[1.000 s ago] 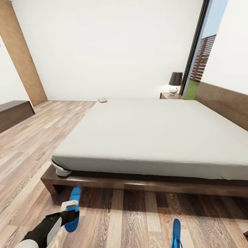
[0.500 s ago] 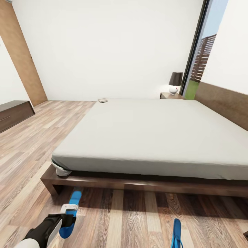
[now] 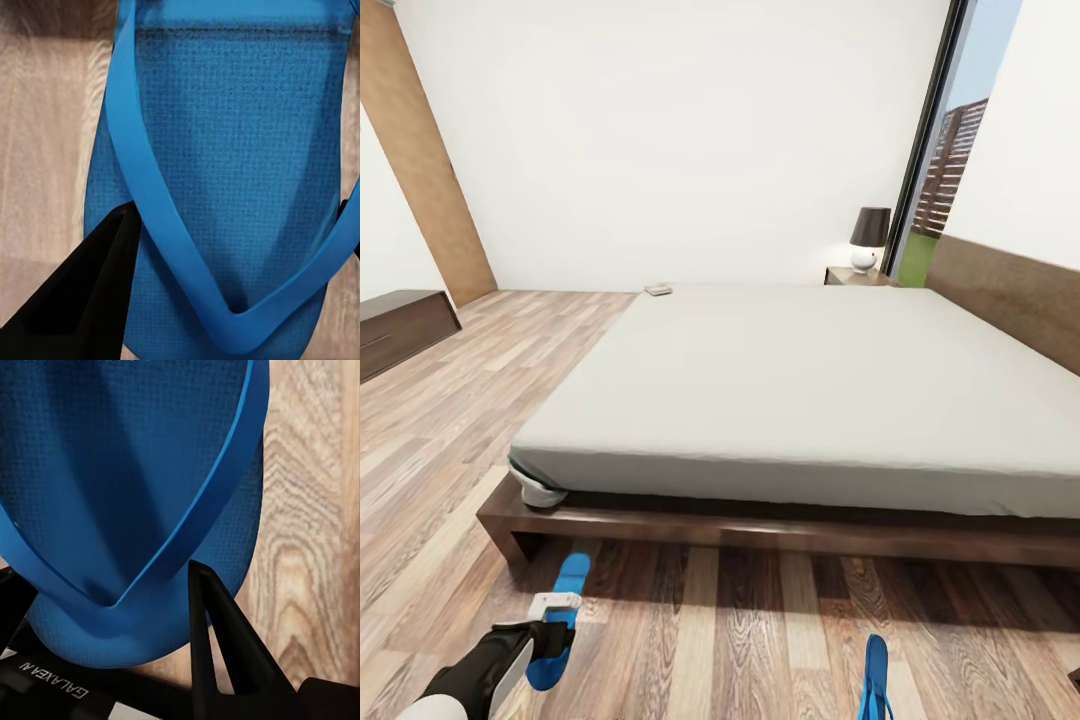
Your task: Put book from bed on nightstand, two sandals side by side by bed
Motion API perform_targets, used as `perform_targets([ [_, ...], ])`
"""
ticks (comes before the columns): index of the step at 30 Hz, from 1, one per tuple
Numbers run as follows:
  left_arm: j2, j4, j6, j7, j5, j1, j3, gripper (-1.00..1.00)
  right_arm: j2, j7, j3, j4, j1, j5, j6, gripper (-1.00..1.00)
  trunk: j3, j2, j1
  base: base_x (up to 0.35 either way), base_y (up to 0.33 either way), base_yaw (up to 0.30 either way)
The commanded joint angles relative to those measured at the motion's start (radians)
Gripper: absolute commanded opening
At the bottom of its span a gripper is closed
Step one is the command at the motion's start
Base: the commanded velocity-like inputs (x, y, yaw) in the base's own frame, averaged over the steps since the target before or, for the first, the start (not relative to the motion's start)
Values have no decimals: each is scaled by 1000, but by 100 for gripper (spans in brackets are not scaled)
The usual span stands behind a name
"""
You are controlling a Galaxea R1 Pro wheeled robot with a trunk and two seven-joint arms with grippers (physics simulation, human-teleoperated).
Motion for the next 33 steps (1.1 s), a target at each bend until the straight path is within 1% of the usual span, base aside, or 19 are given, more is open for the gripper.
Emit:
perform_targets([
  [1,0,-2,3,-1,3,0,-2,-100,0,5,-9,-2,0,5,10,-100,-4,-8,4,0,0,0],
  [5,-2,-2,-2,-1,4,2,-2,-100,-3,7,-11,-10,0,4,19,-100,-17,-36,19,0,0,0],
  [7,-5,-2,-2,-1,5,2,-2,-100,-25,8,-15,-16,-1,3,51,-100,-23,-50,27,0,0,0],
  [9,-6,-2,-3,-1,5,2,-2,-100,-38,9,-18,-39,-2,-1,147,-100,-29,-64,34,0,0,0],
  [10,-7,-2,-5,-1,5,3,-3,-100,-40,10,-19,-74,-2,-4,189,-100,-32,-71,38,0,0,0],
  [12,-8,-2,-20,-1,5,4,-3,-100,-42,19,-19,-128,-2,-11,239,-100,-39,-85,46,0,0,0],
  [14,-8,-2,-40,-1,5,5,-3,-100,-42,106,-19,-185,-2,-16,315,-100,-45,-99,54,0,0,0],
  [15,-8,-2,-45,-2,5,5,-3,-100,-42,176,-19,-216,-2,-16,368,-100,-48,-106,57,0,0,0],
  [17,-14,-2,-48,-2,5,5,-3,-100,-43,243,-19,-260,-3,-17,427,-100,-54,-120,65,0,0,0],
  [19,-20,-2,-49,-4,5,5,-3,-100,-44,278,-19,-326,-3,-18,474,-100,-60,-134,73,0,0,0],
  [20,-22,-2,-50,-4,5,5,-3,-100,-44,285,-19,-349,-3,-18,495,-100,-64,-141,77,0,0,0],
  [21,-28,-2,-50,-4,5,5,-3,-100,-44,290,-19,-375,-4,-18,537,-100,-67,-148,80,0,0,0],
  [22,-31,-2,-50,-4,5,6,-3,-100,-44,292,-19,-389,-4,-18,567,-100,-71,-148,81,0,0,0],
  [24,-35,-2,-50,-4,5,6,-3,-100,-44,295,-19,-449,-4,-19,621,-100,-78,-148,82,0,0,0],
  [26,-35,-2,-50,-5,6,6,-2,-100,-45,297,-19,-472,-4,-19,632,-100,-86,-149,83,0,0,0],
  [27,-36,-2,-50,-5,6,6,-3,-100,-45,308,-19,-481,-4,-19,641,-100,-90,-149,83,0,0,0],
  [30,-36,-2,-50,-6,6,6,-3,-100,-46,387,-19,-491,-6,-19,693,-100,-102,-150,84,0,0,0],
  [33,-37,-2,-49,-6,7,6,-3,-100,-45,468,-19,-541,-7,-19,732,-100,-113,-150,86,0,0,0],
])
